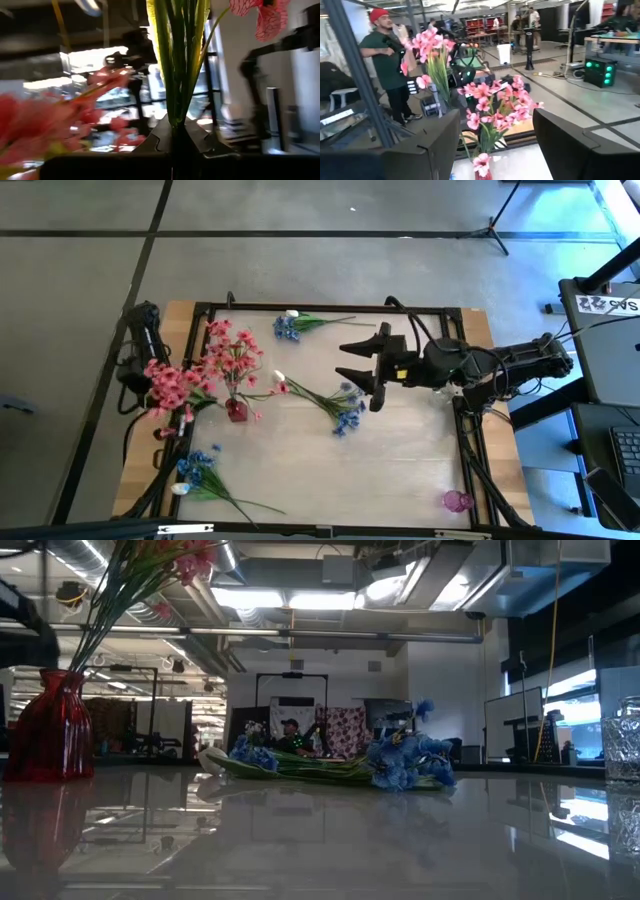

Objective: Sort flowers into vase by color
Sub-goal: Put the pink flowers into the red vase

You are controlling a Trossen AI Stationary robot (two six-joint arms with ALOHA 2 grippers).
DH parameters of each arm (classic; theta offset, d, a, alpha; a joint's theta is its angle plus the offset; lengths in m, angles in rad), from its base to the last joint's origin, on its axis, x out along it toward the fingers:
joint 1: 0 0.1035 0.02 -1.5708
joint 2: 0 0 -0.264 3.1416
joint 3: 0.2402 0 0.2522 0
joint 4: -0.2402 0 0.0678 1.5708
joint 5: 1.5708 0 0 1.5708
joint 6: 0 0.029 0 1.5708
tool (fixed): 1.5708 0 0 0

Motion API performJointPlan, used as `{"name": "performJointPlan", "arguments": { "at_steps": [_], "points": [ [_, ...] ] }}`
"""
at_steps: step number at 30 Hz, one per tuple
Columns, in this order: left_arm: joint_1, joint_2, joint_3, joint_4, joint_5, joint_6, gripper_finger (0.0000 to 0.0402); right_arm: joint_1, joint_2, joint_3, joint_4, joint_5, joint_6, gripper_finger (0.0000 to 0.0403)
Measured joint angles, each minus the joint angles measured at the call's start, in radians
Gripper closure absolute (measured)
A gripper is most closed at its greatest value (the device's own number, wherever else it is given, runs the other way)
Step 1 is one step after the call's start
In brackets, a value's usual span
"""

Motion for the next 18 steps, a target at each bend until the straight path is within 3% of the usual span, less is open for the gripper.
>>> {"name": "performJointPlan", "arguments": {
  "at_steps": [7,10,18],
  "points": [
    [0.125,0.000,-0.065,0.027,-0.015,0.037,0.0397,0.000,0.002,0.000,-0.019,0.030,0.023,0.0155],
    [0.133,0.000,-0.065,0.004,-0.033,0.042,0.0397,0.000,0.002,0.000,-0.030,0.030,0.039,0.0155],
    [0.131,0.000,-0.014,-0.008,0.042,0.056,0.0397,0.000,0.002,0.000,-0.064,0.030,0.056,0.0155]
  ]
}}
